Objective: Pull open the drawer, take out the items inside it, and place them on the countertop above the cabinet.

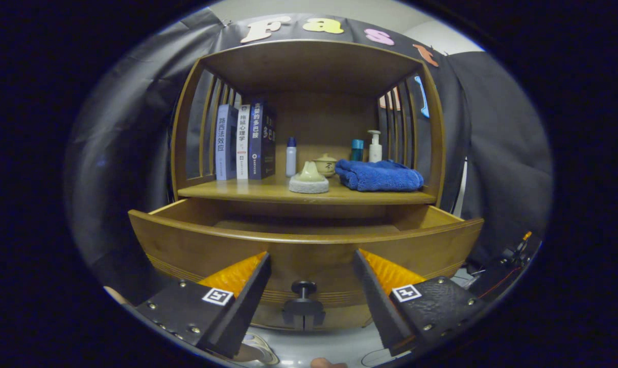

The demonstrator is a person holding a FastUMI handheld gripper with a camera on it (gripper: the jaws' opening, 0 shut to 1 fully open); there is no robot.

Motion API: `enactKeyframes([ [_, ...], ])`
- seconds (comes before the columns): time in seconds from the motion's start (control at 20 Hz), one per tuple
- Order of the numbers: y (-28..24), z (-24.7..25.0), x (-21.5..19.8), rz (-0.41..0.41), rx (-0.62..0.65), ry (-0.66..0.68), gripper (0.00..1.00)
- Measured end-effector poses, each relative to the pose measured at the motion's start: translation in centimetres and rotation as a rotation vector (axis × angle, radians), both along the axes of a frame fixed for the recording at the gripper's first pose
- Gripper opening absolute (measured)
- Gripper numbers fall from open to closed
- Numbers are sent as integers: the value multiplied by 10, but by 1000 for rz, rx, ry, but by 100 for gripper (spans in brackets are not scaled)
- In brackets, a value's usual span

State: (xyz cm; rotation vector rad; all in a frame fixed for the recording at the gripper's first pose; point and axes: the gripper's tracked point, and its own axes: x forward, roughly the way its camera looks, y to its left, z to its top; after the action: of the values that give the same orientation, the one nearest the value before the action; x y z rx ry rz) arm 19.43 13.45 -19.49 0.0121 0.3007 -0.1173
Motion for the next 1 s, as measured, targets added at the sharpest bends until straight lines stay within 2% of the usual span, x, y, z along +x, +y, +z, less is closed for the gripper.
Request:
enactKeyframes([
  [1.0,-6,-7,78,0,-29,5,97],
])
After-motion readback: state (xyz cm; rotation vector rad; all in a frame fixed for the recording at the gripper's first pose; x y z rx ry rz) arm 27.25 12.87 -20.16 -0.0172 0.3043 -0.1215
